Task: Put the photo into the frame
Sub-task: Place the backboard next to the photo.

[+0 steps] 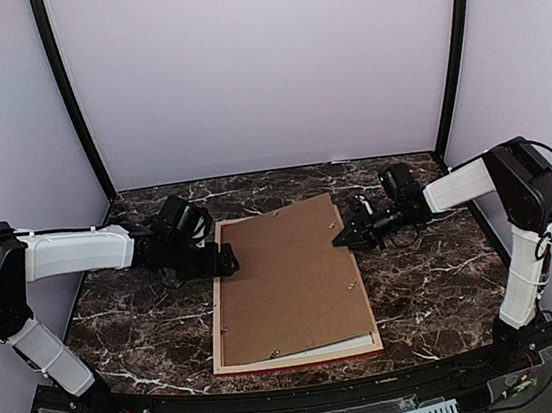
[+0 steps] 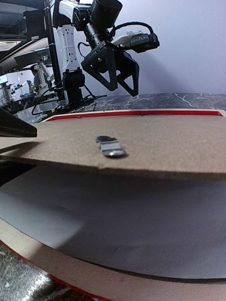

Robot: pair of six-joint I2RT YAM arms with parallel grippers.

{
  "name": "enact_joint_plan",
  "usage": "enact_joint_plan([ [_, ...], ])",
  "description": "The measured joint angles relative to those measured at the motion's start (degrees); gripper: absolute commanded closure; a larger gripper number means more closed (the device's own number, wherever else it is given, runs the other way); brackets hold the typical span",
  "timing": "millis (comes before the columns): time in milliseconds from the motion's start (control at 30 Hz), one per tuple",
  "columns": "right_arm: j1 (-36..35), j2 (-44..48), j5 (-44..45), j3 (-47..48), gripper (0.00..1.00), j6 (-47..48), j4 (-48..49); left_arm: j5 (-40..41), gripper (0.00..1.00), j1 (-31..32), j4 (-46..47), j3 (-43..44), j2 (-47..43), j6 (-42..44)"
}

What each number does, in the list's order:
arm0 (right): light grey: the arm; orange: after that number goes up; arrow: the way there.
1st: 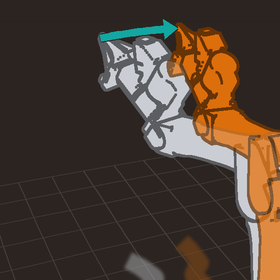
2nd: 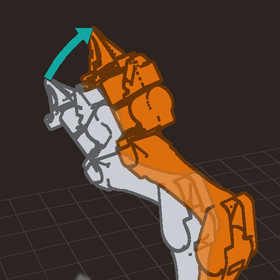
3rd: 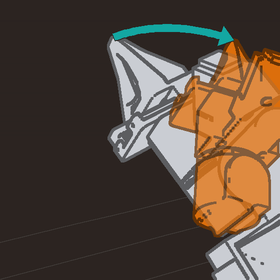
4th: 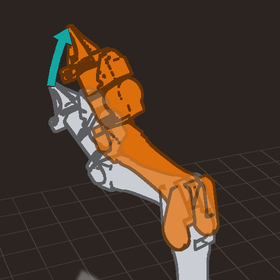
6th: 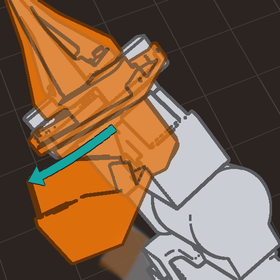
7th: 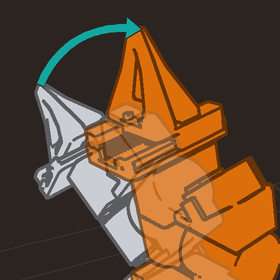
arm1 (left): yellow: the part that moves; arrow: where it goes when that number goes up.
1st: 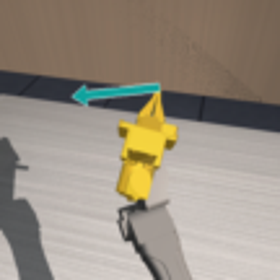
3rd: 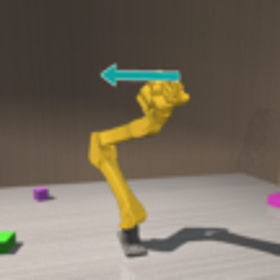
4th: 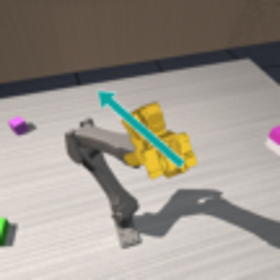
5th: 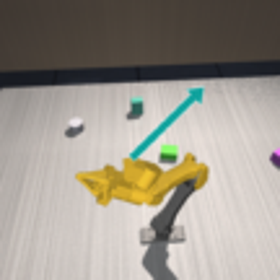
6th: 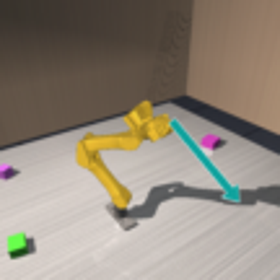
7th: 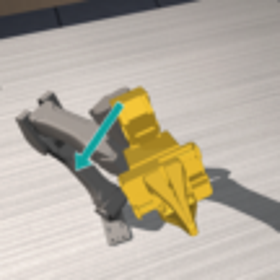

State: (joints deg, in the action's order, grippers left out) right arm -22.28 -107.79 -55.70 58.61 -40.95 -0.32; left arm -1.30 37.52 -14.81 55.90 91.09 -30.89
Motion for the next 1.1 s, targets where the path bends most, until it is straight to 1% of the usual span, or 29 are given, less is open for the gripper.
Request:
enact_joint_plan([
  [667,-2.25,0.00,9.35,0.61,0.72,2.71,-6.03,0.28,0.10,0.70,-0.02,-0.57,2.62,-1.42],
  [700,-2.38,0.00,9.75,0.87,0.70,2.91,-6.49,0.28,0.10,0.83,-0.02,-0.57,2.80,-1.46],
  [767,-2.60,0.00,10.54,1.46,0.55,3.19,-7.45,0.28,0.10,0.98,-0.02,-0.57,2.97,-1.49],
  [833,-2.86,0.00,11.19,2.12,0.47,3.96,-8.50,0.28,0.10,1.03,-0.02,-0.57,2.99,-1.49],
  [933,-3.43,0.00,12.63,3.21,0.43,5.05,-10.40,0.28,0.10,1.05,-0.02,-0.57,2.99,-1.51],
  [1100,-4.09,0.00,14.86,4.35,0.41,6.10,-13.05,0.35,0.10,1.31,-0.02,-0.57,2.99,-1.49],
])
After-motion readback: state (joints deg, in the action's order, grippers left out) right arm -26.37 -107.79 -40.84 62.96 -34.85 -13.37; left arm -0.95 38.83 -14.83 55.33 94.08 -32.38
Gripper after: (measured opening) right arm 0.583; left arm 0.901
